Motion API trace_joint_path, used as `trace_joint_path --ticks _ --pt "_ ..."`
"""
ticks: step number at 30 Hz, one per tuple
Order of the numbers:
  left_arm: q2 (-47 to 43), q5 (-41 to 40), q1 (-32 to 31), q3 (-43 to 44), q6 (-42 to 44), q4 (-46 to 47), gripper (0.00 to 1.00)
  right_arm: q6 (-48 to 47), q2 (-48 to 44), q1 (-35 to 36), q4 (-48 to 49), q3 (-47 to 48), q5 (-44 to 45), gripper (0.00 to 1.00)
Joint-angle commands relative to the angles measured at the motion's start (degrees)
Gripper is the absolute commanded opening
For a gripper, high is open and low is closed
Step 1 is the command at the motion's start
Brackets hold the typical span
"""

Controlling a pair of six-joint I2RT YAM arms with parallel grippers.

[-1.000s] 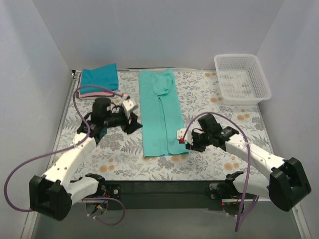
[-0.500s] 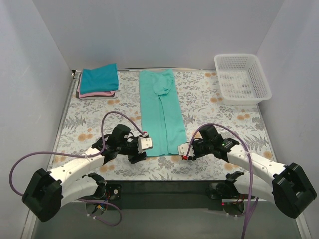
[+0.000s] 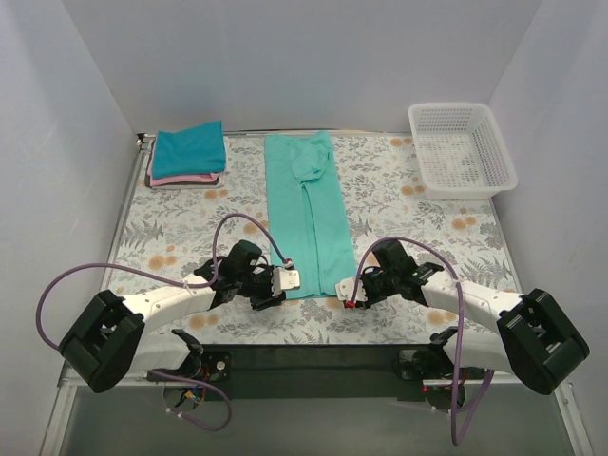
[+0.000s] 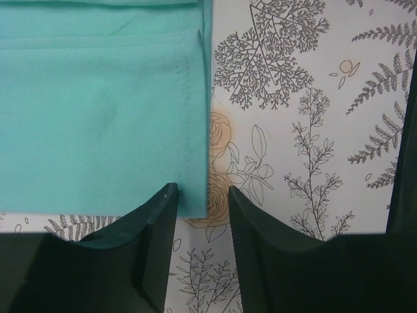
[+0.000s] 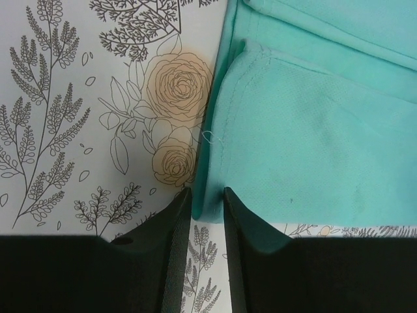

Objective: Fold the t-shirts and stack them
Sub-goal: Fold the tshirt

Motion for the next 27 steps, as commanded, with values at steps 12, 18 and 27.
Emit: trace_joint_path --ticks 12,18,27 --pt "0.54 -1.97 -0.42 -1.9 3.72 -2.23 0.0 8.14 1.24 4.01 -2.05 -0.95 4.35 0.01" --pt "-6.75 2.51 -0.42 0.56 2.49 -9.43 0.0 14.65 -4.03 4.46 -7.42 2.12 4.36 0.01" --pt "-12.83 3.13 0.46 5.57 -1.02 -16.48 0.0 16.5 -6.52 4.72 -11.38 10.55 9.0 0.01"
